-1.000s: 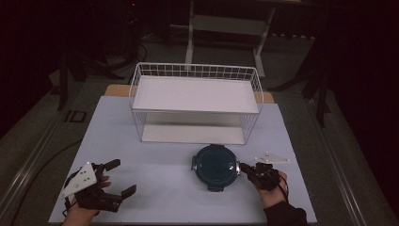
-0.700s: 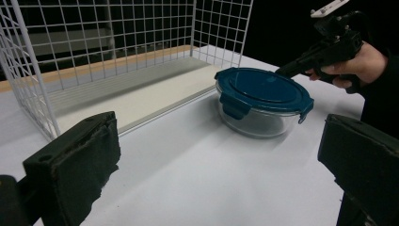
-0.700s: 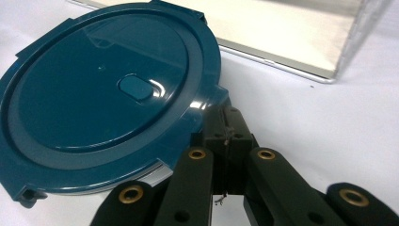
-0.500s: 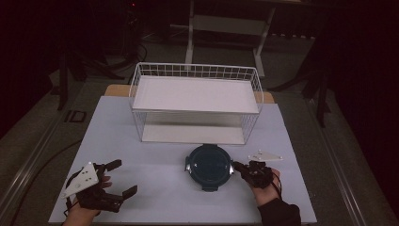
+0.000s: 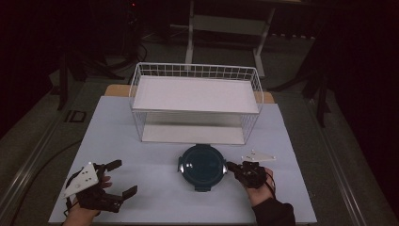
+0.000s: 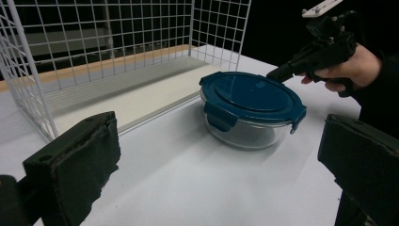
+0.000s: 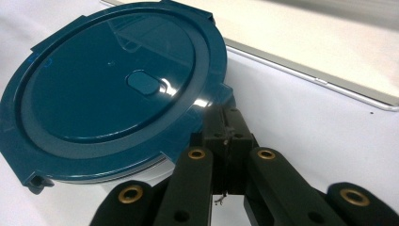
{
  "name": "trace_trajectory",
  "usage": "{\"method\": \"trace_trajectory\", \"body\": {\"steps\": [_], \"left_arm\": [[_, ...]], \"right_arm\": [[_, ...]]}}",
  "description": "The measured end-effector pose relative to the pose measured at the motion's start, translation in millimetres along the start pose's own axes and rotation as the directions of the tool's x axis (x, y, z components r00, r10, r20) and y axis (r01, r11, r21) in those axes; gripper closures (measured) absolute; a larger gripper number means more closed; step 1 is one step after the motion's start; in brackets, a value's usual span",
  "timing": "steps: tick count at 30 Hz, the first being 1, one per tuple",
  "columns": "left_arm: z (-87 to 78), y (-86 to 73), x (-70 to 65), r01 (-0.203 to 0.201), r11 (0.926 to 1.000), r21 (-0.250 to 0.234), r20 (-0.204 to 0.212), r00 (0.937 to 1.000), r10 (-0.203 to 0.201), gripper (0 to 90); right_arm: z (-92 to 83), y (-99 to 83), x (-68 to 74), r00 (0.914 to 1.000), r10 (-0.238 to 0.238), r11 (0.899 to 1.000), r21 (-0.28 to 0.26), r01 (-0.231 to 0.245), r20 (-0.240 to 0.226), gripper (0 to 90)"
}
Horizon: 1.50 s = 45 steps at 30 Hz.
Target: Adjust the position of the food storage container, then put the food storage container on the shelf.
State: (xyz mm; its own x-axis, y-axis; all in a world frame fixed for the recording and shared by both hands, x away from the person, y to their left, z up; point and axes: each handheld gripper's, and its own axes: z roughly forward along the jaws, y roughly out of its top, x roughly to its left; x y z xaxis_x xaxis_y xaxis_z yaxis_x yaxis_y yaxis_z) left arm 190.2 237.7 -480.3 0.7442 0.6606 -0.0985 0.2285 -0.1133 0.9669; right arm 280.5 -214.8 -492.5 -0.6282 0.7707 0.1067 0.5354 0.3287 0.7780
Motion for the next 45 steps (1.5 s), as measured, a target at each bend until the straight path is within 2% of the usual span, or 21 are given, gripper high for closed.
{"method": "trace_trajectory", "body": {"steps": [1,3,5,9,10,11,13,14,16,17,18,20,23,24,27,28,31,34,37,40,45], "left_arm": [[-0.3,0.0,0.0,0.0,1.0,-0.001,0.0,1.0,0.0,0.0],[-0.6,0.1,-0.2,0.002,1.0,-0.002,0.001,1.0,-0.002,0.0],[-0.3,0.3,-0.5,0.002,1.0,0.0,0.004,1.0,-0.002,0.0],[2.2,1.6,-1.9,0.019,0.9998,-0.001,0.015,0.9997,-0.019,0.0],[2.2,1.6,-1.9,0.019,0.9998,-0.001,0.015,0.9997,-0.019,0.0],[3.9,3.5,-2.9,0.022,0.9997,0.007,0.019,0.9996,-0.022,0.0],[4.5,4.7,-3.9,0.026,0.9996,0.007,0.021,0.9994,-0.026,0.0],[5.1,5.9,-4.8,0.028,0.9996,0.006,0.026,0.9993,-0.028,0.0],[6.3,9.9,-8.2,0.019,0.9997,0.017,0.031,0.9993,-0.019,0.0],[6.3,9.9,-8.2,0.019,0.9997,0.017,0.031,0.9993,-0.019,0.0],[7.2,13.2,-10.7,0.004,0.9994,0.033,0.033,0.9994,-0.005,0.0],[8.6,16.7,-13.4,-0.003,0.9991,0.043,0.042,0.9991,0.001,0.0],[11.8,22.0,-16.9,0.009,0.999,0.044,0.068,0.9976,-0.012,0.0],[12.9,23.7,-17.7,0.006,0.9989,0.047,0.075,0.9971,-0.01,0.0],[15.1,27.0,-19.6,-0.001,0.9987,0.051,0.082,0.9966,-0.003,0.0],[18.3,32.0,-20.9,-0.005,0.9986,0.052,0.088,0.9961,0.001,0.0],[24.1,38.9,-21.2,0.005,0.9986,0.053,0.107,0.9942,-0.011,0.0],[31.5,46.4,-22.6,-0.002,0.9976,0.069,0.118,0.993,-0.007,0.0],[39.5,53.4,-23.6,-0.01,0.9957,0.092,0.129,0.9917,-0.002,0.0],[48.0,60.1,-23.7,0.009,0.9942,0.108,0.134,0.9907,-0.023,0.0],[63.8,69.5,-22.8,0.015,0.9905,0.137,0.155,0.9872,-0.037,0.0]], "right_arm": [[-2.1,0.9,0.6,1.0,0.002,1.0,-0.01,-0.002,0.0,81.6],[-4.7,2.0,0.9,1.0,-0.003,1.0,-0.02,0.003,0.005,81.1],[-13.3,4.8,2.1,0.9998,-0.017,0.998,-0.058,0.017,0.008,75.0],[-23.1,6.6,4.6,0.9996,-0.024,0.995,-0.097,0.023,-0.013,61.8],[-23.1,6.6,4.6,0.9996,-0.024,0.995,-0.097,0.023,-0.013,61.8],[-27.6,7.4,6.5,0.9993,-0.024,0.992,-0.122,0.02,-0.029,48.5],[-32.0,8.3,8.6,0.9992,-0.025,0.988,-0.15,0.02,-0.032,37.2],[-32.0,8.3,8.6,0.9992,-0.025,0.988,-0.15,0.02,-0.032,37.2],[-36.0,8.9,9.1,0.9987,-0.015,0.985,-0.174,0.006,-0.049,27.9],[-36.0,8.9,9.1,0.9987,-0.015,0.985,-0.174,0.006,-0.049,27.9],[-40.2,9.4,9.6,0.9962,-0.023,0.983,-0.186,0.007,-0.084,20.8],[-41.8,9.6,9.5,0.9936,-0.027,0.982,-0.187,0.006,-0.109,16.3],[-45.4,10.4,8.9,0.9914,-0.03,0.977,-0.211,0.002,-0.127,14.7],[-47.0,11.2,9.6,0.9936,-0.042,0.976,-0.217,0.019,-0.105,14.1],[-48.1,11.7,9.8,0.9937,-0.05,0.974,-0.224,0.026,-0.1,14.2],[-50.0,12.6,9.8,0.9914,-0.058,0.971,-0.237,0.029,-0.118,14.1],[-54.6,14.3,12.6,0.9896,-0.096,0.96,-0.272,0.064,-0.108,14.4],[-57.2,14.9,16.1,0.986,-0.129,0.956,-0.278,0.095,-0.106,14.3],[-58.9,14.4,18.1,0.9841,-0.137,0.952,-0.289,0.1,-0.113,14.2],[-60.1,14.3,19.2,0.9846,-0.134,0.951,-0.293,0.096,-0.112,14.3],[-62.1,15.1,22.9,0.9838,-0.142,0.947,-0.304,0.103,-0.109,14.6]]}}
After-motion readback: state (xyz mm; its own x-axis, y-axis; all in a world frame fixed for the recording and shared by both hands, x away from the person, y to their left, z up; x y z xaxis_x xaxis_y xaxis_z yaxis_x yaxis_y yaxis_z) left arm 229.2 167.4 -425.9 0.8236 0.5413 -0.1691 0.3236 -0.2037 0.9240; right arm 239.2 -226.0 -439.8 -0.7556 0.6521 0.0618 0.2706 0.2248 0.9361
